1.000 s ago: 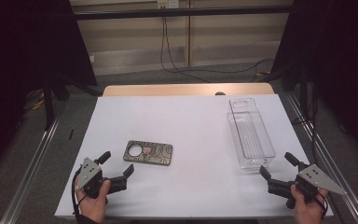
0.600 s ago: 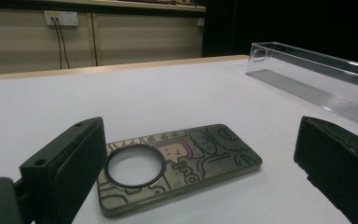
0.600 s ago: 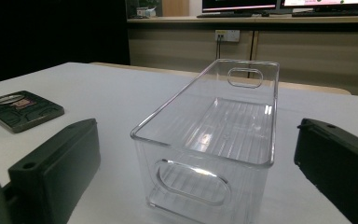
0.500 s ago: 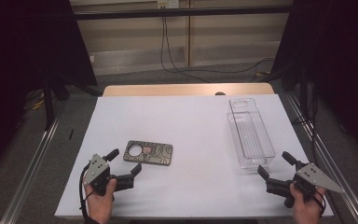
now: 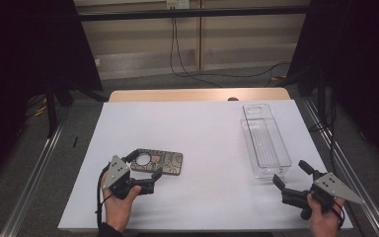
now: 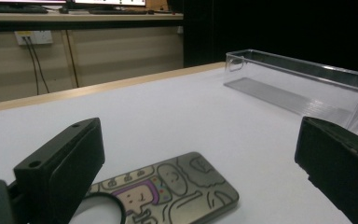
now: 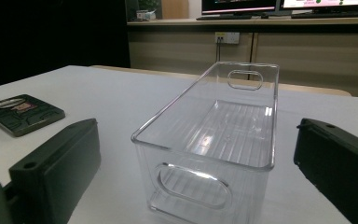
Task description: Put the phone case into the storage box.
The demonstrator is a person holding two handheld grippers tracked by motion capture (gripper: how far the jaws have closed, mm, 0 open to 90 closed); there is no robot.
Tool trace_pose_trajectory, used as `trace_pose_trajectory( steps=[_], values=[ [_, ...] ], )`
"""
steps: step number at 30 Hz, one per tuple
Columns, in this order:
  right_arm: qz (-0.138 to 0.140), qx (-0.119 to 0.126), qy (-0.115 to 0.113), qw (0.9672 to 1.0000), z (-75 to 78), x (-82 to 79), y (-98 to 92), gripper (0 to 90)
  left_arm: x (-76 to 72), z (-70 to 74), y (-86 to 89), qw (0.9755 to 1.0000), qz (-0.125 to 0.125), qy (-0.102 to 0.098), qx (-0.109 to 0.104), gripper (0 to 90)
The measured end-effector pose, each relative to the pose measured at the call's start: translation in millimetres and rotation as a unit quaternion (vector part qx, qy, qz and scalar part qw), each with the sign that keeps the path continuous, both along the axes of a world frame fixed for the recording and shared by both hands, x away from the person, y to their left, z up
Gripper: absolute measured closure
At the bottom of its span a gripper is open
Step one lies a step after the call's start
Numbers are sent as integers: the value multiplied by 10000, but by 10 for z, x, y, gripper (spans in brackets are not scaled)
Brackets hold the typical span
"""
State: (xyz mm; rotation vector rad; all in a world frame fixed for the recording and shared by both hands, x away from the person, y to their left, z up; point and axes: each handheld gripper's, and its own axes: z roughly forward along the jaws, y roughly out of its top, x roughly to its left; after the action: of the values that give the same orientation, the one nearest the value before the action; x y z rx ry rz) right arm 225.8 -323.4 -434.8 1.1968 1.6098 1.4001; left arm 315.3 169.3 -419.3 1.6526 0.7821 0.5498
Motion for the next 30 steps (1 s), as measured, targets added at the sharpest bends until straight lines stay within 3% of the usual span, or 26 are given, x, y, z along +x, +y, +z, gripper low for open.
trace_pose_trajectory(
  steps=[11, 17, 23, 24, 30],
  values=[
    [-2, -9, -7, 10000, 1, 3, 4, 3, 199, 31, -151, 9999, -42, -148, 72, 16],
    [19, -20, 13, 10000, -1, 6, 7, 2, 380, 85, -190, 9995, 74, -272, -165, 24],
    [12, 5, 30, 10000, -3, 8, 5, 2, 504, 67, -255, 9995, -19, -293, -65, 17],
    [13, 6, 31, 10000, -3, 8, 5, 2, 548, 59, -301, 9997, -11, -226, -67, 14],
    [47, 11, 34, 10000, -3, 15, 17, 2, 648, 62, -406, 9995, -33, -319, 78, 20]
  ],
)
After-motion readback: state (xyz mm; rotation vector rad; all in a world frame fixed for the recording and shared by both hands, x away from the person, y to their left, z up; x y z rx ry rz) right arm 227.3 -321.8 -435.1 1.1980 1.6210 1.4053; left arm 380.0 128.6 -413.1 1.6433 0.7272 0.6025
